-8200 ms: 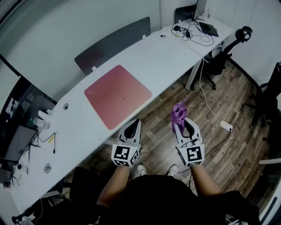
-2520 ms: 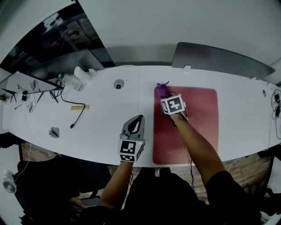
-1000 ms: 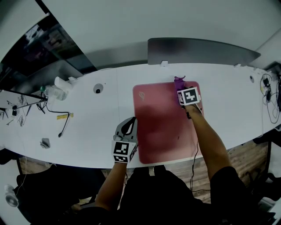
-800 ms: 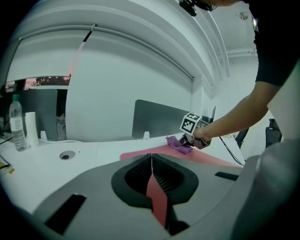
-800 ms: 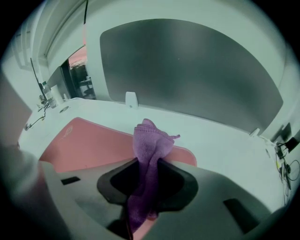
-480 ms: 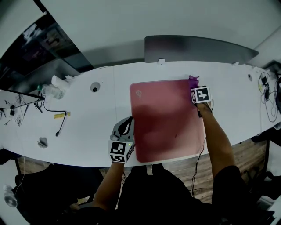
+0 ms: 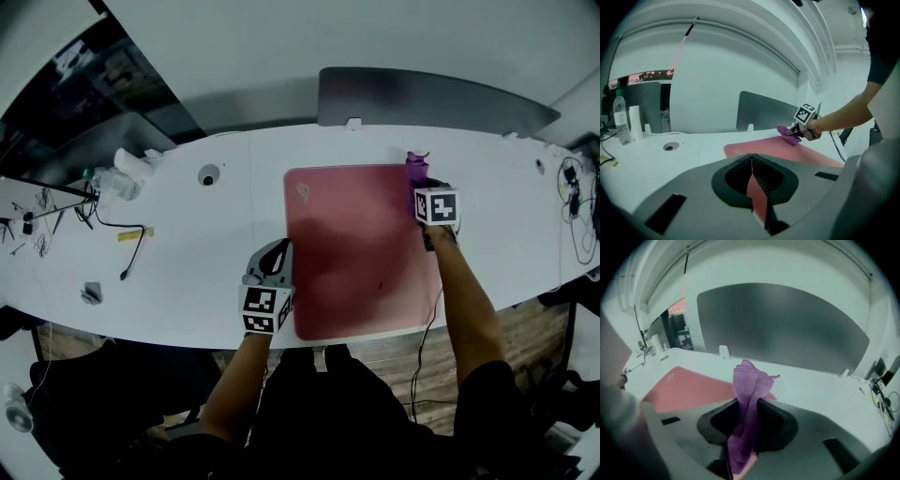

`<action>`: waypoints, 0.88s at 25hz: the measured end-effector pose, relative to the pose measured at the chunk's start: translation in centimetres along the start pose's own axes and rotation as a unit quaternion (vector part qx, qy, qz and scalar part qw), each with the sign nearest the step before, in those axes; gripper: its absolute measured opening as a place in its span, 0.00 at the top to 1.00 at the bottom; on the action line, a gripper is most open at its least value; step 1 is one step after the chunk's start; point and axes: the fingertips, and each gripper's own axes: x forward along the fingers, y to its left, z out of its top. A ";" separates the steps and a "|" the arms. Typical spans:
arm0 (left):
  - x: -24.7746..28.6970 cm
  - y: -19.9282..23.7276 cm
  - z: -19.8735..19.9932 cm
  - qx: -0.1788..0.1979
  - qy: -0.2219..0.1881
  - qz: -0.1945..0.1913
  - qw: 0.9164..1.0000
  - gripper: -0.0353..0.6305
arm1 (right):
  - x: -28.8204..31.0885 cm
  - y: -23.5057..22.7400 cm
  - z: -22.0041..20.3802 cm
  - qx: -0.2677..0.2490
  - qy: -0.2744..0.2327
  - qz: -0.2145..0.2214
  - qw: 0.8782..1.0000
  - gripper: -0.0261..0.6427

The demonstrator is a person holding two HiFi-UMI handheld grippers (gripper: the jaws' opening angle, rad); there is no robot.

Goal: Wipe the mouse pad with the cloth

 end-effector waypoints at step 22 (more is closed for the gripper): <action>-2.8 5.4 -1.2 -0.031 0.014 0.071 0.997 0.91 | -4.3 32.9 -1.5 -0.017 0.011 0.255 0.967 0.78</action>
